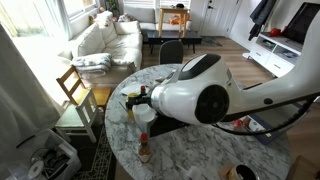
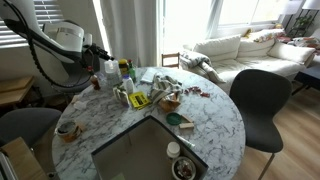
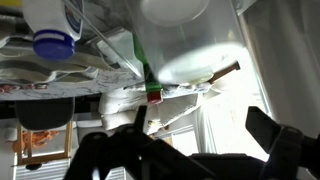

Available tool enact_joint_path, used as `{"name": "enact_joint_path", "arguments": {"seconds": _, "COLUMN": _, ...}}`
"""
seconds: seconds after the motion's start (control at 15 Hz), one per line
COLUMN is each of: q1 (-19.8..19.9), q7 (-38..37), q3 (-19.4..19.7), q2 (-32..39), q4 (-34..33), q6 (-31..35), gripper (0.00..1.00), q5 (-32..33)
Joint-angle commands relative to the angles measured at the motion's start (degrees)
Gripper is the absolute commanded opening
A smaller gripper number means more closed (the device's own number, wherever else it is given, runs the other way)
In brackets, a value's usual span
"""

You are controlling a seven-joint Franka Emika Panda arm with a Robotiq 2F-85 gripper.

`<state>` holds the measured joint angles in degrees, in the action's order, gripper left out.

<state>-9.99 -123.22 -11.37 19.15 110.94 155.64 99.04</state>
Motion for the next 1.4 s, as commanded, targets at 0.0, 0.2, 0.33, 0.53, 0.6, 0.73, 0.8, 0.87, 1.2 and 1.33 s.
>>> {"name": "enact_joint_path", "arguments": {"seconds": 0.0, "q1": 2.27, "q7": 6.2, "q3": -0.36, "q2": -2.62, "q4": 4.28, "q6": 6.42, "gripper": 1.0, "q5": -7.9}}
{"name": "enact_joint_path", "arguments": {"seconds": 0.2, "q1": 3.04, "q7": 13.7, "q3": -0.56, "q2": -3.93, "q4": 6.74, "q6": 6.6, "gripper": 1.0, "q5": -15.83}}
{"name": "enact_joint_path", "arguments": {"seconds": 0.33, "q1": 3.15, "q7": 16.73, "q3": -0.67, "q2": -5.07, "q4": 7.58, "q6": 5.03, "gripper": 1.0, "q5": -19.95}}
{"name": "enact_joint_path", "arguments": {"seconds": 0.53, "q1": 4.66, "q7": 27.96, "q3": -2.19, "q2": -7.63, "q4": 10.08, "q6": 3.19, "gripper": 1.0, "q5": -33.68}}
{"name": "enact_joint_path", "arguments": {"seconds": 0.6, "q1": 5.45, "q7": 31.7, "q3": -2.94, "q2": -8.68, "q4": 10.73, "q6": 2.33, "gripper": 1.0, "q5": -37.98}}
{"name": "enact_joint_path", "arguments": {"seconds": 0.73, "q1": 7.64, "q7": 40.49, "q3": -5.33, "q2": -10.84, "q4": 11.98, "q6": 1.32, "gripper": 1.0, "q5": -47.34}}
{"name": "enact_joint_path", "arguments": {"seconds": 0.8, "q1": 9.46, "q7": 45.17, "q3": -7.38, "q2": -11.71, "q4": 12.56, "q6": 0.65, "gripper": 1.0, "q5": -51.96}}
{"name": "enact_joint_path", "arguments": {"seconds": 0.87, "q1": 11.05, "q7": 49.7, "q3": -9.12, "q2": -12.32, "q4": 12.78, "q6": 0.63, "gripper": 1.0, "q5": -56.57}}
{"name": "enact_joint_path", "arguments": {"seconds": 1.2, "q1": 18.6, "q7": 71.49, "q3": -18.27, "q2": -12.25, "q4": 9.76, "q6": -4.27, "gripper": 1.0, "q5": -80.19}}
{"name": "enact_joint_path", "arguments": {"seconds": 1.33, "q1": 20.56, "q7": 78.86, "q3": -20.41, "q2": -11.06, "q4": 8.0, "q6": -5.77, "gripper": 1.0, "q5": -89.75}}
